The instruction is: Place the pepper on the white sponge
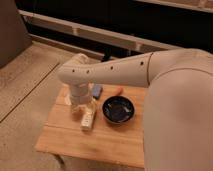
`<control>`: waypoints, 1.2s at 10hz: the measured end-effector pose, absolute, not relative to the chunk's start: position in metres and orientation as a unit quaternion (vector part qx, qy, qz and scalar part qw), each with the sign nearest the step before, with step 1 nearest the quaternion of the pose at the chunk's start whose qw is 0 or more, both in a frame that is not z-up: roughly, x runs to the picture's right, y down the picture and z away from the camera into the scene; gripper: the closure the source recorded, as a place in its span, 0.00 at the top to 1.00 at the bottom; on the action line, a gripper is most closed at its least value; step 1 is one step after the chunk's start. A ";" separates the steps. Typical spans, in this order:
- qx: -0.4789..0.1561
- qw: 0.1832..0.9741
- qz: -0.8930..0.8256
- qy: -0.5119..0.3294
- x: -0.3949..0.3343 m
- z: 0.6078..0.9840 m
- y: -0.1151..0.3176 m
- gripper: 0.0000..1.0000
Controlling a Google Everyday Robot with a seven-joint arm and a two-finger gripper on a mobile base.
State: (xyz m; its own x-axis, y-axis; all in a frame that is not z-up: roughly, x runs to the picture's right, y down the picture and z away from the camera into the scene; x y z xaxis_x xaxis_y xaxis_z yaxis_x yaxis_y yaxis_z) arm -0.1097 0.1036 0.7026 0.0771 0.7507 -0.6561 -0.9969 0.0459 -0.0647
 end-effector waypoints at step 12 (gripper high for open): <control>-0.240 0.679 0.658 0.219 -0.111 0.711 0.087 0.65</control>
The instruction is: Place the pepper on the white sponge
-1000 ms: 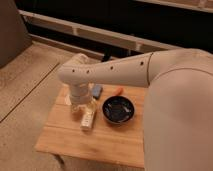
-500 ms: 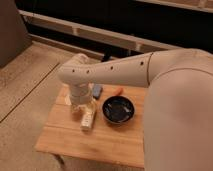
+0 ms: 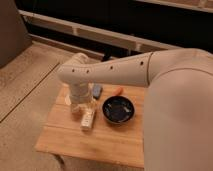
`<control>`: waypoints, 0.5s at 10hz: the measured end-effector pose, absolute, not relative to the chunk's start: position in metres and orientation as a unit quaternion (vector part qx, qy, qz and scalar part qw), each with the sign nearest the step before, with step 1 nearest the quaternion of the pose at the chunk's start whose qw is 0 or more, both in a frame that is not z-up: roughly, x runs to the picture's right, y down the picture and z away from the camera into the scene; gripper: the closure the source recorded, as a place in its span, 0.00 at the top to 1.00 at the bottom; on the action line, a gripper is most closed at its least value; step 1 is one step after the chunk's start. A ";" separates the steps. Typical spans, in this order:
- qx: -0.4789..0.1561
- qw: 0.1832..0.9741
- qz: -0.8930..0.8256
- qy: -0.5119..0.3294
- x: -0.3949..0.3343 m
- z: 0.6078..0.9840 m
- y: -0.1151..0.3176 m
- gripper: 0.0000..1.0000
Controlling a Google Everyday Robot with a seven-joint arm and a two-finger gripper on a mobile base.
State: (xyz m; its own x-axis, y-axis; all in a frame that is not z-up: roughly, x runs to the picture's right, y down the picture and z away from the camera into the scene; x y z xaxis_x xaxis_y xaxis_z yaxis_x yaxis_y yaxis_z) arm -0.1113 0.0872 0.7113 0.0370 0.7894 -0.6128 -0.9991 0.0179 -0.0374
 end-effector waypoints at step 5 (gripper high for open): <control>-0.121 0.657 0.729 0.151 -0.097 0.747 0.018 0.65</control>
State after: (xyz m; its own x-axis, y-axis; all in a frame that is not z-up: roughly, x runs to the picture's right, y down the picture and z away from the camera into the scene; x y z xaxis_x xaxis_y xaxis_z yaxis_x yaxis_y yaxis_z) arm -0.0971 0.0182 0.7468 -0.1079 0.9207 -0.3750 -0.9939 -0.0916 0.0610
